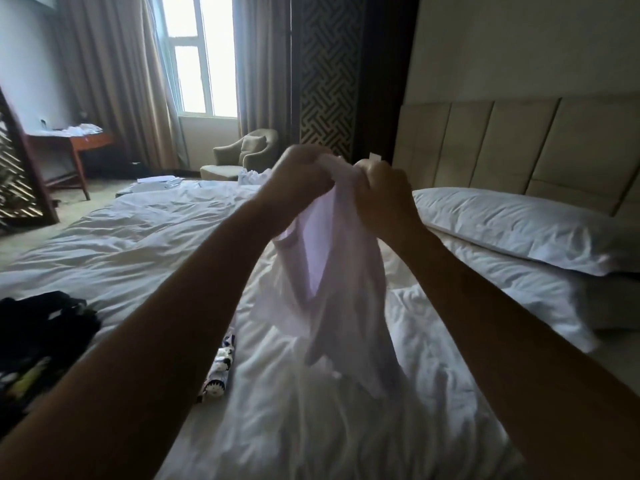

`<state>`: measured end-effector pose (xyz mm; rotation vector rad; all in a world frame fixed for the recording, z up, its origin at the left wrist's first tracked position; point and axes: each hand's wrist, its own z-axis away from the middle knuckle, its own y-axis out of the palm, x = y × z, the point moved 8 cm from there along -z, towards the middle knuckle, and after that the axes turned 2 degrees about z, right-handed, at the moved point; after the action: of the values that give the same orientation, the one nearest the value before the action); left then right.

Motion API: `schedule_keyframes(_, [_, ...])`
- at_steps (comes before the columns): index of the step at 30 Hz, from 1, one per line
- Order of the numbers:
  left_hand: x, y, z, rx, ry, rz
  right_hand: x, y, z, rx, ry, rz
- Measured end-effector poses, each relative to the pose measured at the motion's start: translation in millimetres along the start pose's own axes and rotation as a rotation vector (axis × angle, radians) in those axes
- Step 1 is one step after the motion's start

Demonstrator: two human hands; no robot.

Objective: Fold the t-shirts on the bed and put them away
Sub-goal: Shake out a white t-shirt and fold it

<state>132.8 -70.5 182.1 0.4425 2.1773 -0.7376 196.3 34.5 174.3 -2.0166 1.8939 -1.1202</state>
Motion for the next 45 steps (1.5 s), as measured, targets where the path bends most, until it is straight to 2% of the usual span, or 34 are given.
schedule_keyframes(1, [7, -5, -2, -0.071, -0.005, -0.016, 3, -7, -4, -0.052, -0.002, 0.009])
schedule_keyframes(4, [11, -8, 7, -0.215, 0.084, -0.441, 18, -33, -15, -0.117, -0.022, -0.052])
schedule_keyframes(6, [14, -11, 17, -0.305, 0.083, -0.565, 26, -37, -19, -0.029, -0.02, -0.163])
schedule_keyframes(8, [26, -16, 23, -0.331, -0.039, -0.711, 31, -36, -20, 0.07, -0.015, -0.253])
schedule_keyframes(10, [46, -19, 31, -0.259, -0.194, -0.802, 32, -36, -15, 0.163, 0.013, -0.324])
schedule_keyframes(12, [63, -22, 40, -0.176, -0.294, -0.795, 27, -35, -5, 0.251, 0.048, -0.373])
schedule_keyframes(14, [76, -19, 45, -0.1, -0.312, -0.606, 18, -31, 6, 0.335, 0.072, -0.395])
schedule_keyframes(16, [91, -11, 51, -0.03, -0.378, -0.254, 6, -24, 14, 0.426, 0.1, -0.387])
schedule_keyframes(18, [103, -4, 54, 0.073, -0.383, -0.101, -7, -17, 16, 0.506, 0.072, -0.211])
schedule_keyframes(21, [122, -1, 48, 0.286, -0.355, -0.247, -27, -5, 9, 0.587, -0.134, 0.33])
schedule_keyframes(23, [135, -1, 39, 0.451, -0.351, -0.368, -43, 0, -5, 0.602, -0.172, 0.476])
schedule_keyframes(25, [147, -5, 18, 0.509, -0.34, -0.429, -61, 10, -27, 0.561, -0.177, 0.502])
schedule_keyframes(28, [152, -14, -29, 0.384, -0.284, -0.405, -76, 23, -59, 0.379, -0.213, 0.421])
schedule_keyframes(31, [139, -32, -65, 0.226, -0.235, -0.482, -87, 14, -89, 0.242, -0.159, 0.369])
schedule_keyframes(33, [126, -45, -80, 0.196, -0.237, -0.459, -93, 3, -106, 0.248, -0.102, 0.35])
schedule_keyframes(38, [58, -86, -129, 0.295, -0.224, -0.323, -80, -36, -167, 0.385, -0.016, 0.226])
schedule_keyframes(43, [2, -130, -177, 0.044, -0.241, -0.11, -46, -81, -225, 0.37, 0.021, 0.213])
schedule_keyframes(45, [-13, -139, -192, -0.048, -0.237, -0.1, -35, -97, -245, 0.339, 0.025, 0.229])
